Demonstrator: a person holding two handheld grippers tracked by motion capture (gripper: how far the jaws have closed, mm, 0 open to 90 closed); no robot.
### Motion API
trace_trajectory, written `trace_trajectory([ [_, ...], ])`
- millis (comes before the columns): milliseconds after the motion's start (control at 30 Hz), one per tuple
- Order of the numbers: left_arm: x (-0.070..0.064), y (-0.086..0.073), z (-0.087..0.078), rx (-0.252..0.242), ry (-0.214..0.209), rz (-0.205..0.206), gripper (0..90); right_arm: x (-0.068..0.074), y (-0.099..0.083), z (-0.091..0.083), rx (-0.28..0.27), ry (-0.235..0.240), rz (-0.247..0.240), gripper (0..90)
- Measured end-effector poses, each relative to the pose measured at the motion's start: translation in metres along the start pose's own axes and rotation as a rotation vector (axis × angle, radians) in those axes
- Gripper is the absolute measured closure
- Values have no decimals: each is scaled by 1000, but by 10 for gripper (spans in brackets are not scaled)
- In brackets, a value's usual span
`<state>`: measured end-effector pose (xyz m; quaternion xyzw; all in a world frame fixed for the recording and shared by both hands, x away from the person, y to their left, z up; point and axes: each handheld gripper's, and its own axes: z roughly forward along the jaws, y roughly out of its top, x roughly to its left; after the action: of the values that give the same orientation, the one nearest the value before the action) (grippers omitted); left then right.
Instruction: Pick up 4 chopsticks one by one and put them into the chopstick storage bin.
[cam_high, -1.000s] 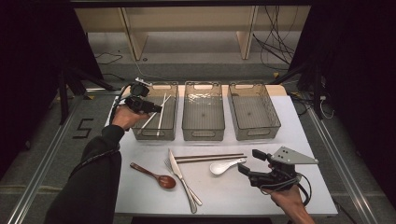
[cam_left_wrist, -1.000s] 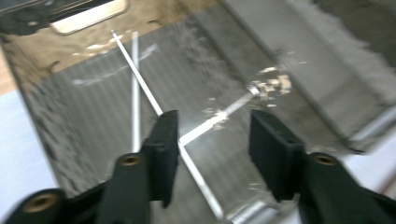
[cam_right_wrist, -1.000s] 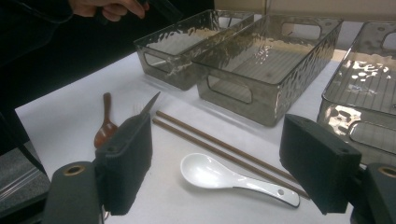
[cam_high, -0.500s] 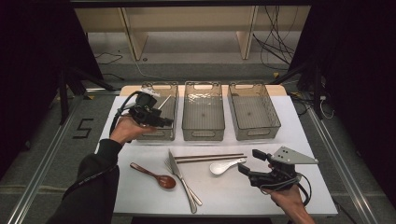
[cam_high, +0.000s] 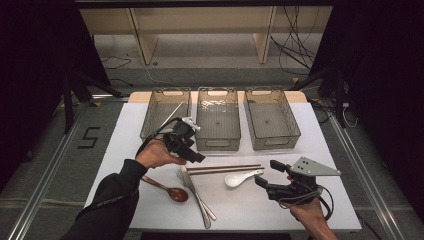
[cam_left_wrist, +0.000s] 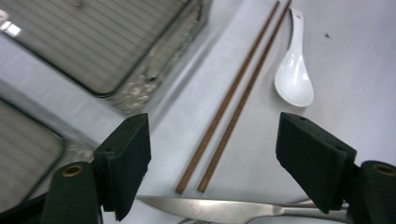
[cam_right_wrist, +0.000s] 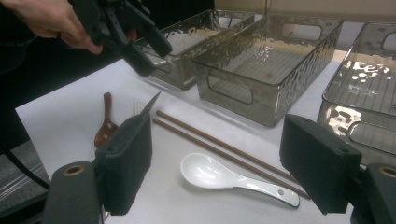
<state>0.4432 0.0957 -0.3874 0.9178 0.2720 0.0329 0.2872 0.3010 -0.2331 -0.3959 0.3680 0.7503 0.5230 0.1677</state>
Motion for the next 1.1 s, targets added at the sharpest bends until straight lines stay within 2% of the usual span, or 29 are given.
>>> trace_trajectory([
  [233, -7, -7, 24, 58, -27, 37, 269, 0, 0, 0, -1, 1, -4, 263],
  [467, -11, -11, 35, 75, -36, 54, 310, 0, 0, 0, 3, 0, 2, 263],
  [600, -13, -15, 45, 107, -36, 71, 329, 0, 0, 0, -2, 3, -1, 263],
  [767, -13, -19, 54, 141, -41, 95, 396, 0, 0, 0, 0, 4, -3, 263],
  [867, -14, -20, 59, 155, -28, 98, 423, 0, 0, 0, 3, 3, 3, 263],
  [1100, -16, -22, 68, 181, -33, 110, 475, 0, 0, 0, 1, 5, 2, 263],
])
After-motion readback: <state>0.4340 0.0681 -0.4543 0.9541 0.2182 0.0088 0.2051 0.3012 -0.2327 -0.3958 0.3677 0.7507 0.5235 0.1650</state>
